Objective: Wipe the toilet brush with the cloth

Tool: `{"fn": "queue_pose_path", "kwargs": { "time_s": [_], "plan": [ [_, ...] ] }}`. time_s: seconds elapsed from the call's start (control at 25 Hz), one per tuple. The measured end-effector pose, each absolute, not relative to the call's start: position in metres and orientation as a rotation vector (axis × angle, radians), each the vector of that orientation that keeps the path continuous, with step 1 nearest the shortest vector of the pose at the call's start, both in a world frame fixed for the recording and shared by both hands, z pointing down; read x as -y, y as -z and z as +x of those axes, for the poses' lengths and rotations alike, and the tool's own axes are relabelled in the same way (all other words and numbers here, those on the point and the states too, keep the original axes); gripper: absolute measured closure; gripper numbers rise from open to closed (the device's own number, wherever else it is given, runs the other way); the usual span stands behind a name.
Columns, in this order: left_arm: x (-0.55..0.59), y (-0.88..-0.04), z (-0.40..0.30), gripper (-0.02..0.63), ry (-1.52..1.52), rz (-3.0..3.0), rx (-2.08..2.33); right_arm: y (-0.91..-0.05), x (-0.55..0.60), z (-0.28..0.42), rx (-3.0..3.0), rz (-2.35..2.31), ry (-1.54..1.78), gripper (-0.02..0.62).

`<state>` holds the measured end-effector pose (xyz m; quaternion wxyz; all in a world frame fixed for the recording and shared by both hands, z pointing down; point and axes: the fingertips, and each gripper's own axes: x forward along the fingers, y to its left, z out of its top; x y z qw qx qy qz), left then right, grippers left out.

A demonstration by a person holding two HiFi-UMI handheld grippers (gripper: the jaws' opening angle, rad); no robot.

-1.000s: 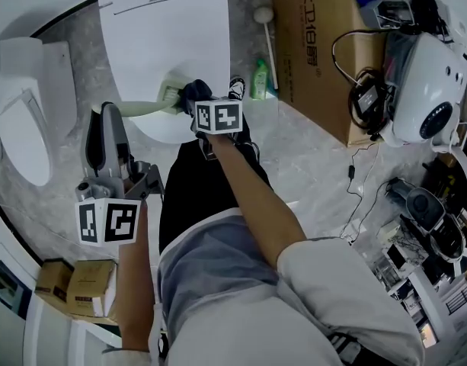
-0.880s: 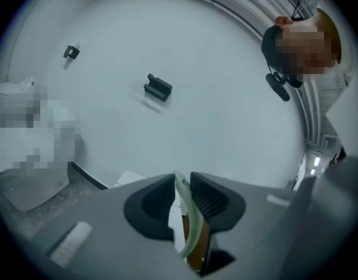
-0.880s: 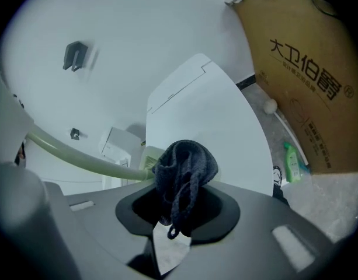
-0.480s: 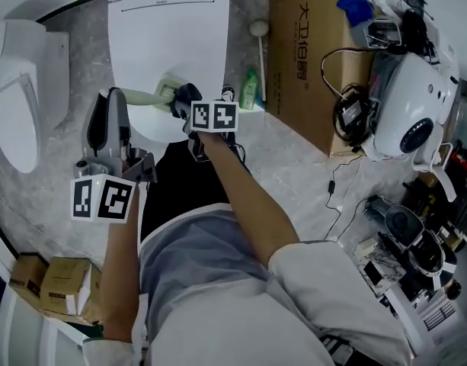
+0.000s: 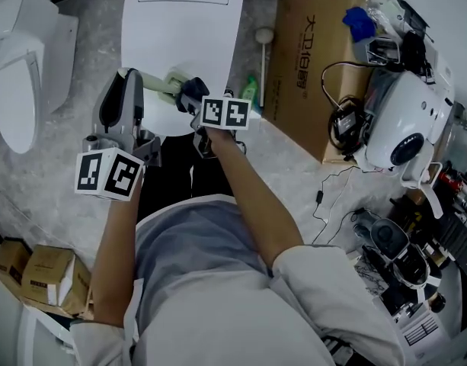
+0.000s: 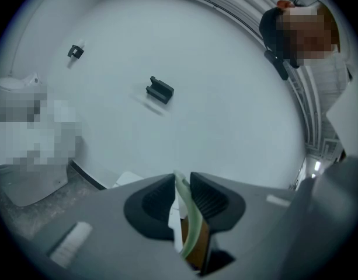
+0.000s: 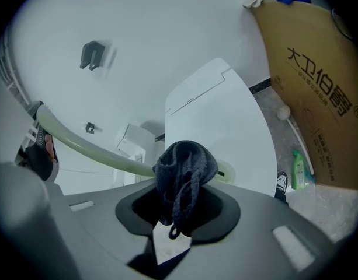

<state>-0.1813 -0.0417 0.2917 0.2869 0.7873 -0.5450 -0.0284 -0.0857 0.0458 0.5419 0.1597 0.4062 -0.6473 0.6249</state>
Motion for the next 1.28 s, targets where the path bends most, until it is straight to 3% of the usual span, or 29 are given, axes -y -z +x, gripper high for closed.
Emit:
{"fn": "queue_pose_path", "kwargs": {
  "time_s": [1.28],
  "plan": [
    [0.037, -0.286, -0.186, 0.606, 0.089, 2.118, 1.479, -0.442, -0.039, -0.09, 2.025, 1.041, -1.779, 0.491]
  ]
}}
